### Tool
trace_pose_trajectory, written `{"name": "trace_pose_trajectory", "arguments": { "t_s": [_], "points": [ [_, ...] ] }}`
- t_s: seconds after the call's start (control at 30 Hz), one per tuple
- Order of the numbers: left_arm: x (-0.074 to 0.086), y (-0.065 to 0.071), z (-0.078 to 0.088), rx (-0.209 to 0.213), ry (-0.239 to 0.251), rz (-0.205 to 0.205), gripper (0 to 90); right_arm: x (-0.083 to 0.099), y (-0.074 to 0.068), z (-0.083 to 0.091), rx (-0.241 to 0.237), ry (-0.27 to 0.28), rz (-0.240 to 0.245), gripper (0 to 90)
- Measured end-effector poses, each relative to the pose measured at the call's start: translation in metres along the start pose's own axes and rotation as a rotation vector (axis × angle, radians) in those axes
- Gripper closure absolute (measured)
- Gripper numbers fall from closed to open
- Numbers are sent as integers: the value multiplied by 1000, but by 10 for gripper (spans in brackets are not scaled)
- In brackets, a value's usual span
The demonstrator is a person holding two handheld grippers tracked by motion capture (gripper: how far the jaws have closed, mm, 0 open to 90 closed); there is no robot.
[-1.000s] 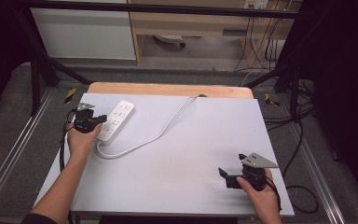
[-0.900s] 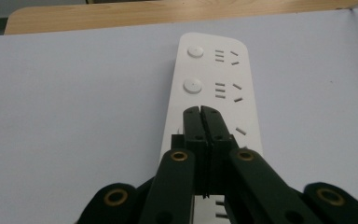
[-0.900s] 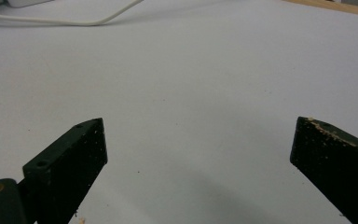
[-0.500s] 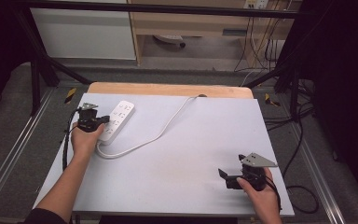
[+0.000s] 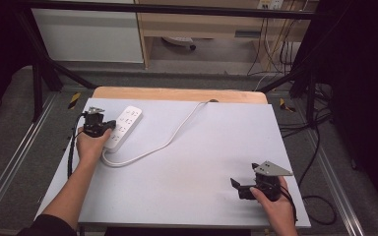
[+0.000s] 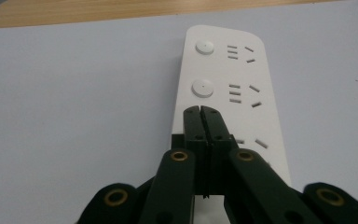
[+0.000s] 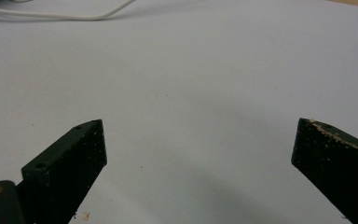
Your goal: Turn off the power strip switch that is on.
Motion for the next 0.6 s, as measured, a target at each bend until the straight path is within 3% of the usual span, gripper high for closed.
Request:
{"name": "trace_pose_trajectory", "arguments": {
  "t_s": [0.2, 0.33, 0.5, 0.6],
  "points": [
    [0, 0, -1, -5, -2, -7, 900, 0, 0, 0, 2, -1, 3, 38],
    [1, 0, -2, -12, -17, -42, 900, 0, 0, 0, 2, -5, 6, 38],
    [2, -2, -2, -12, -13, -32, 900, 1, -1, -1, 1, -9, 8, 37],
    [2, -2, -2, -13, -16, -57, 900, 1, -1, -1, 0, -12, 7, 37]
  ]
}}
Point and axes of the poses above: each handheld gripper's, and its own axes: z roughly backward along the jaws, x roughly out of its underside, y roughly to its right, the point moved 6 cm from there along -z, roughly forward along the jaws, and after that the axes turned 8 degrees about x, right-handed, at the moved point
